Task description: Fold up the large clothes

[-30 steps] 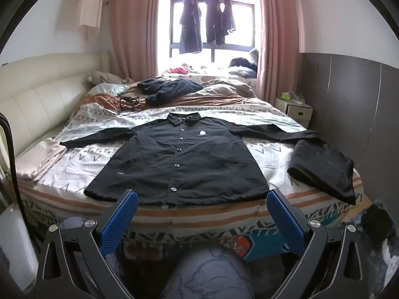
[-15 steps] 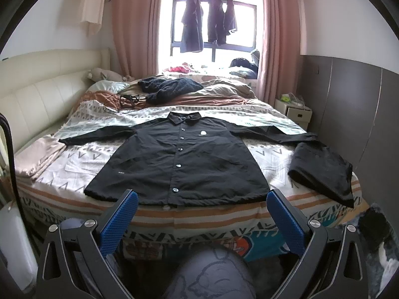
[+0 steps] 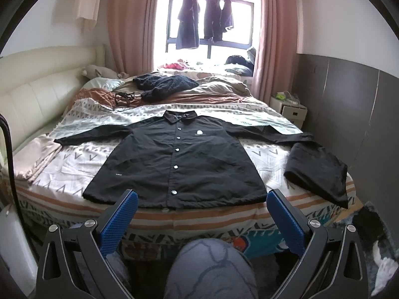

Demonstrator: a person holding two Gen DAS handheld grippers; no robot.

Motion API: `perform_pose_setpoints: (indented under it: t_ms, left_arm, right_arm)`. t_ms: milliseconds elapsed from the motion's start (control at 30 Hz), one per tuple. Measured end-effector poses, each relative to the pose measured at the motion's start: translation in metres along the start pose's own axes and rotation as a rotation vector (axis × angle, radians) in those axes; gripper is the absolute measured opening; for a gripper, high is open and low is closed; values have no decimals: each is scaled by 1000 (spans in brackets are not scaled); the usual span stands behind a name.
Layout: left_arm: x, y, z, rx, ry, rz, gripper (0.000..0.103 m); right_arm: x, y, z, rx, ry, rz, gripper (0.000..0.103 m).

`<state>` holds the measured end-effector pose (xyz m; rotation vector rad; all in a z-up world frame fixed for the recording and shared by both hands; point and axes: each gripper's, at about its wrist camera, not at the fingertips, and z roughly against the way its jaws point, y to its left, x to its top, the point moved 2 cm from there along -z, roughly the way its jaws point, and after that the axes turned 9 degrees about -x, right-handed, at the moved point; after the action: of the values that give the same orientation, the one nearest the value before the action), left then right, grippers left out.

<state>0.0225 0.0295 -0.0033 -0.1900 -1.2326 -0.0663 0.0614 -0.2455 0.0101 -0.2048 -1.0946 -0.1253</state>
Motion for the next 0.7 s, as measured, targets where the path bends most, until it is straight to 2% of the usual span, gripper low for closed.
perform_pose_setpoints:
  t_ms: [133, 333, 500, 600, 700]
  left_arm:
    - [1, 6, 1, 18, -5, 3, 103]
    - [6, 12, -12, 28, 6, 20, 102]
    - [12, 16, -34, 12, 18, 31, 103]
    - [19, 18, -53, 15, 23, 28, 103]
    - [28, 24, -75, 19, 33, 41, 103]
  right_arm:
    - [6, 1, 2, 3, 2, 1, 103]
    - [15, 7, -15, 18, 64, 5, 103]
    - [24, 10, -31, 13, 82, 17, 103]
    - [32, 13, -44, -6, 65, 13, 103]
    - [43, 19, -63, 10, 73, 1, 103]
